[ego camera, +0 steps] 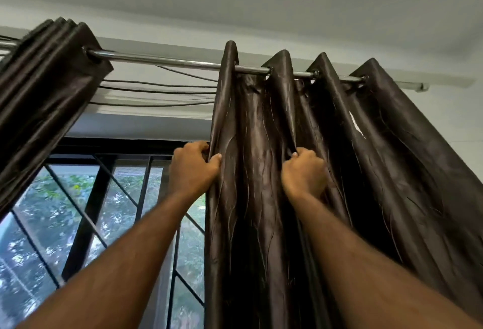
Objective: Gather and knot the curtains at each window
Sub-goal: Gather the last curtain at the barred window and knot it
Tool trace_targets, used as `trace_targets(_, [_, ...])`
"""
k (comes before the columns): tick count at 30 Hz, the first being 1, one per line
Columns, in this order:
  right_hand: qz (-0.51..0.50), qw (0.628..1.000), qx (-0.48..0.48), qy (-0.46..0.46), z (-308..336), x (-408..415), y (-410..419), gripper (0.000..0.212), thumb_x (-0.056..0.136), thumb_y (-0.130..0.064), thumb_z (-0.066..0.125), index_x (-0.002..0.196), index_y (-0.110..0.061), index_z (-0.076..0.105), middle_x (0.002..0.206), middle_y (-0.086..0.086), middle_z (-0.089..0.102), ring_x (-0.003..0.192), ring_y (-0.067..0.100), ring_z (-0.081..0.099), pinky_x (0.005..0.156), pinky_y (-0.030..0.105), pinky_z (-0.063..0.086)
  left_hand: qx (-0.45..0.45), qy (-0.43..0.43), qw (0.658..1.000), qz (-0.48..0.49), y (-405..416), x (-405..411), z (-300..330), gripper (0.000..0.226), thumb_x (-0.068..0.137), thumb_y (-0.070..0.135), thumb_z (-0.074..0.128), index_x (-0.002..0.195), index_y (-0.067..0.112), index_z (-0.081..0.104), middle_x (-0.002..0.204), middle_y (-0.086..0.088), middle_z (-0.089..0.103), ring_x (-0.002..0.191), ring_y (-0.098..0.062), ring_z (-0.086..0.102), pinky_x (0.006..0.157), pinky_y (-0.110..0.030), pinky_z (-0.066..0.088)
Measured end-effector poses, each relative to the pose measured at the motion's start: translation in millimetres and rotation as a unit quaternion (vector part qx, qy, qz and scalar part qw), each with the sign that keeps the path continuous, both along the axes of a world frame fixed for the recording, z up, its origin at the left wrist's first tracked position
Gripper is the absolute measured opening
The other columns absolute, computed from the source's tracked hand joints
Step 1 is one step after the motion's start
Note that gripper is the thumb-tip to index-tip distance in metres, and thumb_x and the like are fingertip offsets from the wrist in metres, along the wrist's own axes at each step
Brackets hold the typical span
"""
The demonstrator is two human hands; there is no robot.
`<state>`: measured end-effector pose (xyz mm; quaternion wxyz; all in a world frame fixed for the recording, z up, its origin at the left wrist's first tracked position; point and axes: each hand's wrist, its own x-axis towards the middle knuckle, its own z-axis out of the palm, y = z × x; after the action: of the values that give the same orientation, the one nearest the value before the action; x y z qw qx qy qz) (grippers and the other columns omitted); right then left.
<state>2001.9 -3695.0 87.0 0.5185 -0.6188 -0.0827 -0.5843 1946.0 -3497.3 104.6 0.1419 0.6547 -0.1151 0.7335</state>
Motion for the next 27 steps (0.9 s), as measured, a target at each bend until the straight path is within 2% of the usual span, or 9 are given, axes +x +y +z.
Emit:
trace_targets(2, [0.076, 0.995, -0.061, -0.019, 4, -18, 30, 0.027, 0.101, -0.016, 0.052, 0.118, -0.019, 0.073, 0.111, 0.013, 0.072, 0.104, 0.032, 0.067, 0.081, 0.035, 0.052, -0.018, -0.007, 1.0, 0.011, 7, -2, -3, 0.035, 0.088, 0.024, 0.072, 0.058, 0.02, 0.055, 0.052, 0.008, 0.052, 0.062, -0.029, 0.058, 0.059, -0.029, 0.037])
trace_targets(4, [0.164, 0.965, -0.173, -0.108, 14, -33, 62, 0.019, 0.097, -0.013, 0.056, 0.091, -0.012, 0.074, 0.094, 0.015, 0.072, 0.093, 0.034, 0.066, 0.075, 0.039, 0.05, -0.018, 0.0, 1.0, -0.004, 9, -6, -5, 0.026, 0.089, 0.018, 0.072, 0.064, 0.013, 0.066, 0.052, 0.008, 0.055, 0.061, -0.026, 0.059, 0.058, -0.028, 0.034])
trace_targets(7, [0.158, 0.935, -0.29, -0.131, 39, -42, 70, 0.019, 0.093, -0.014, 0.061, 0.076, -0.011, 0.069, 0.085, 0.011, 0.07, 0.088, 0.029, 0.061, 0.073, 0.035, 0.047, 0.027, 0.016, 0.999, -0.031, 3, -10, -7, 0.026, 0.088, 0.023, 0.069, 0.066, 0.01, 0.07, 0.054, -0.002, 0.06, 0.059, -0.025, 0.059, 0.056, -0.03, 0.035])
trace_targets(13, [0.182, 0.939, -0.287, -0.059, 45, -32, 41, 0.041, 0.086, -0.018, 0.064, 0.048, -0.016, 0.05, 0.061, 0.006, 0.055, 0.074, 0.033, 0.063, 0.064, 0.036, 0.05, 0.053, 0.023, 0.996, -0.064, -28, -8, -5, 0.039, 0.081, 0.029, 0.057, 0.054, 0.002, 0.053, 0.05, -0.017, 0.046, 0.049, -0.017, 0.033, 0.053, -0.032, 0.028])
trace_targets(17, [0.243, 0.923, -0.298, 0.0, 49, -35, 24, 0.021, 0.089, -0.027, 0.061, 0.084, -0.014, 0.076, 0.087, 0.007, 0.071, 0.09, 0.026, 0.067, 0.071, 0.032, 0.048, 0.069, 0.046, 0.996, -0.037, -48, -4, -7, 0.037, 0.076, 0.043, 0.051, 0.056, 0.013, 0.058, 0.049, -0.003, 0.054, 0.049, -0.023, 0.048, 0.051, -0.039, 0.042])
trace_targets(19, [0.264, 0.909, -0.32, 0.034, 50, -38, 14, 0.039, 0.096, -0.04, 0.056, 0.11, -0.009, 0.075, 0.108, 0.01, 0.073, 0.103, 0.028, 0.067, 0.082, 0.035, 0.051, 0.07, 0.058, 0.995, -0.026, -56, -2, -9, 0.03, 0.071, 0.046, 0.054, 0.06, 0.02, 0.062, 0.054, 0.002, 0.059, 0.053, -0.021, 0.055, 0.052, -0.034, 0.045])
trace_targets(21, [0.247, 0.917, -0.314, 0.011, 45, -37, 0, 0.042, 0.1, -0.044, 0.052, 0.109, -0.011, 0.075, 0.11, 0.01, 0.073, 0.103, 0.026, 0.067, 0.086, 0.034, 0.051, 0.049, 0.052, 0.997, 0.016, -59, 2, -7, 0.027, 0.074, 0.043, 0.062, 0.063, 0.018, 0.064, 0.059, 0.0, 0.062, 0.06, -0.022, 0.06, 0.055, -0.033, 0.049])
trace_targets(24, [0.062, 0.975, -0.188, -0.096, 33, -20, -35, 0.024, 0.095, -0.04, 0.061, 0.096, -0.019, 0.073, 0.1, 0.002, 0.068, 0.096, 0.021, 0.066, 0.079, 0.032, 0.05, 0.009, 0.037, 0.998, 0.057, -56, 8, -3, 0.031, 0.086, 0.033, 0.072, 0.063, 0.013, 0.063, 0.058, -0.007, 0.059, 0.06, -0.027, 0.06, 0.059, -0.04, 0.057])
trace_targets(27, [-0.141, 0.981, -0.126, -0.048, 23, 3, -73, 0.055, 0.088, -0.052, 0.068, 0.13, -0.019, 0.056, 0.135, 0.011, 0.053, 0.127, 0.031, 0.05, 0.1, 0.05, 0.045, 0.022, 0.035, 0.997, 0.061, -49, 10, -3, 0.039, 0.087, 0.033, 0.074, 0.059, 0.012, 0.059, 0.054, -0.007, 0.056, 0.055, -0.025, 0.057, 0.056, -0.037, 0.05])
